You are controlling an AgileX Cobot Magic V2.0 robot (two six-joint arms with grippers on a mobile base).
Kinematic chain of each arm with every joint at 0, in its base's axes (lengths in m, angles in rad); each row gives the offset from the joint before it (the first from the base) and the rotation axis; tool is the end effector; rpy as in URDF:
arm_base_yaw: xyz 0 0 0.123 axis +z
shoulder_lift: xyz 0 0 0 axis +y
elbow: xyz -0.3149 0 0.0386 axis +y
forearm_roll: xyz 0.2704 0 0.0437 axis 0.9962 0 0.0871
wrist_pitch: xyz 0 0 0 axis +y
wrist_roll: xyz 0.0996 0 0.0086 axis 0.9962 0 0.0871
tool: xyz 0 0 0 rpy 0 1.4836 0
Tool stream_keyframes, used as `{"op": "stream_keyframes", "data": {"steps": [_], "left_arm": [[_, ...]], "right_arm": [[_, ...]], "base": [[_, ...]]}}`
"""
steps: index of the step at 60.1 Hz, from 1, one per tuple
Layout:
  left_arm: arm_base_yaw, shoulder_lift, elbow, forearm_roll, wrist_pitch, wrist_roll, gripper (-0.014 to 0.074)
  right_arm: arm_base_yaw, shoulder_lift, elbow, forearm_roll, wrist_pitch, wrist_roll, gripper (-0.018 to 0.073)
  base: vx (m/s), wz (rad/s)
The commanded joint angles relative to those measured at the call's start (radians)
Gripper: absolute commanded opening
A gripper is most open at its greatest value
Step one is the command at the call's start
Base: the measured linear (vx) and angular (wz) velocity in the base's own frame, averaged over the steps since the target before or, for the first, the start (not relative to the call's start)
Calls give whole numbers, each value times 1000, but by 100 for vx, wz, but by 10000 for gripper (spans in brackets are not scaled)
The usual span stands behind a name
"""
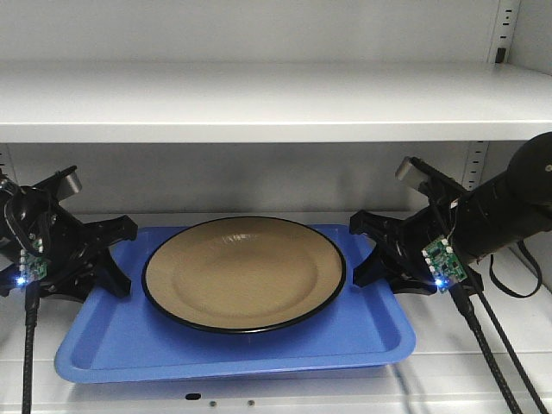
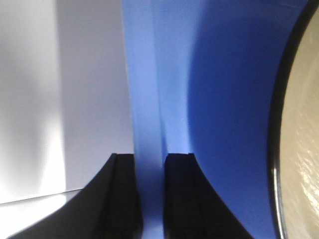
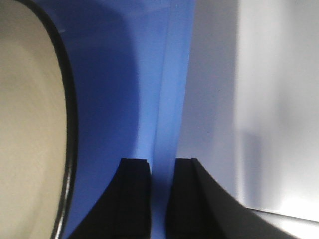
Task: Place disk in tray to left cabinet
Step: 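Lower the tray onto the cabinet shelf with both grippers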
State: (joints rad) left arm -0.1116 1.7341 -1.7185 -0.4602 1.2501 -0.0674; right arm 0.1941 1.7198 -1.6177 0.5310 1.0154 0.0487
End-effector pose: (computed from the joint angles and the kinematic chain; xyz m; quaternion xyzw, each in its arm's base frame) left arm 0.3906 -0.0862 0.3843 -0.0072 0.9554 -0.2424 0.1688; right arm 0.3939 0.1213 0.3705 0.0061 0.9328 0.2811 0.2252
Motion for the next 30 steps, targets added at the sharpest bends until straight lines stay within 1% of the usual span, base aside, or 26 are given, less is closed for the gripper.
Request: {"op": "stream_keyframes", "data": {"steps": [1, 17, 30], "left_arm": [[-34, -56, -38, -230, -30, -5, 0], [-34, -15, -37, -229, -114, -3, 1], [-34, 28, -37, -228, -216, -3, 4]], "right_arm": [[26, -55, -35, 206, -44, -13, -1], [26, -35, -35, 186, -151, -13, 0], [26, 22, -35, 178, -173, -13, 1]], "base": [[0, 0], [0, 0], [0, 0]]}}
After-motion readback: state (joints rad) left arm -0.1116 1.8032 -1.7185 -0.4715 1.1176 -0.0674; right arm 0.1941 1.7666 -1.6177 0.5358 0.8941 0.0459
